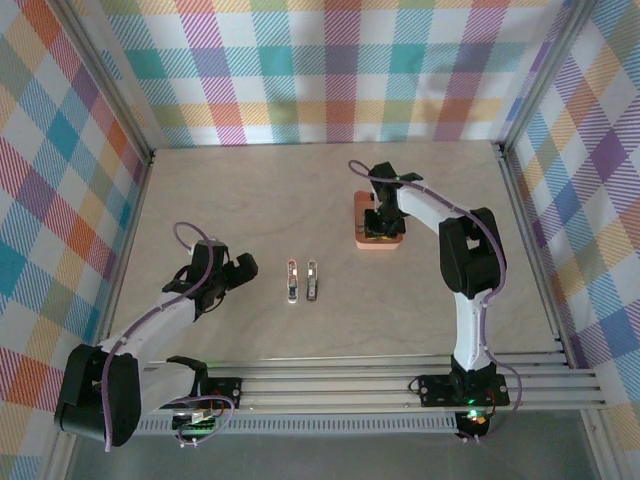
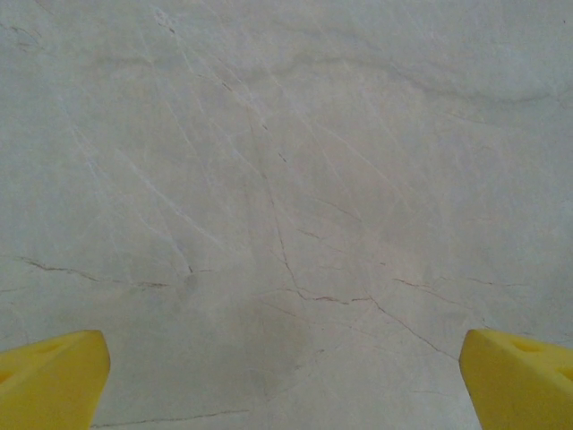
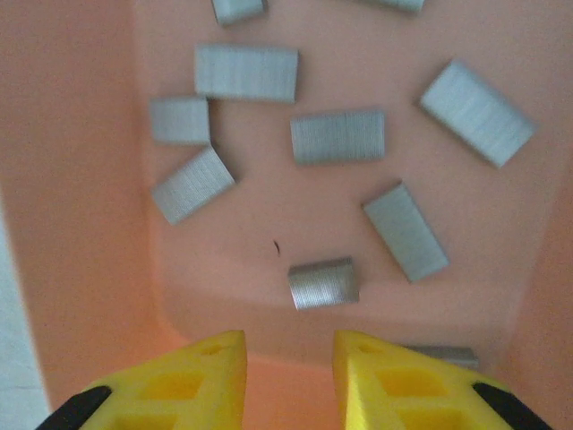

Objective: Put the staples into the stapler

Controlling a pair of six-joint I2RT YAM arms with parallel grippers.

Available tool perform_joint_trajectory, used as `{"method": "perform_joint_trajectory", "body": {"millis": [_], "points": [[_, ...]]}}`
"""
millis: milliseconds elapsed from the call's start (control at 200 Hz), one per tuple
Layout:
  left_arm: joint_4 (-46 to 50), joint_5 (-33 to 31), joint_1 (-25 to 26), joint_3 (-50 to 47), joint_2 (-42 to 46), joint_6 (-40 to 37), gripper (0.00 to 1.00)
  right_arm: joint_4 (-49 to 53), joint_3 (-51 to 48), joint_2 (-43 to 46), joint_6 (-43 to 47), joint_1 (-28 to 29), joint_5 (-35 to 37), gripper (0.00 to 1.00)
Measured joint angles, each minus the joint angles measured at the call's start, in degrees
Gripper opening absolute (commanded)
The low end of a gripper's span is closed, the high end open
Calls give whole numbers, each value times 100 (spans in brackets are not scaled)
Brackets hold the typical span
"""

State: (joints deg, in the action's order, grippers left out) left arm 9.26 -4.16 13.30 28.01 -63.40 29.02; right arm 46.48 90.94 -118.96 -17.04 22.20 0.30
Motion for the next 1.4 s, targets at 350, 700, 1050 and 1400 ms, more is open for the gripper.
{"method": "perform_joint_trajectory", "body": {"millis": [350, 700, 1050, 1400], "points": [[52, 24, 0, 0, 376, -15, 100, 13, -1001, 822, -7, 358, -101, 30], [168, 24, 0, -286, 1147, -13, 100, -96, -2732, 2175, -417, 1071, -179, 30], [413, 55, 0, -595, 1707, -15, 100, 236, -3237, 3178, -837, 1637, -103, 34], [-48, 219, 0, -1169, 1825, -17, 100, 389, -1895, 2308, -127, 1137, 376, 40]]}}
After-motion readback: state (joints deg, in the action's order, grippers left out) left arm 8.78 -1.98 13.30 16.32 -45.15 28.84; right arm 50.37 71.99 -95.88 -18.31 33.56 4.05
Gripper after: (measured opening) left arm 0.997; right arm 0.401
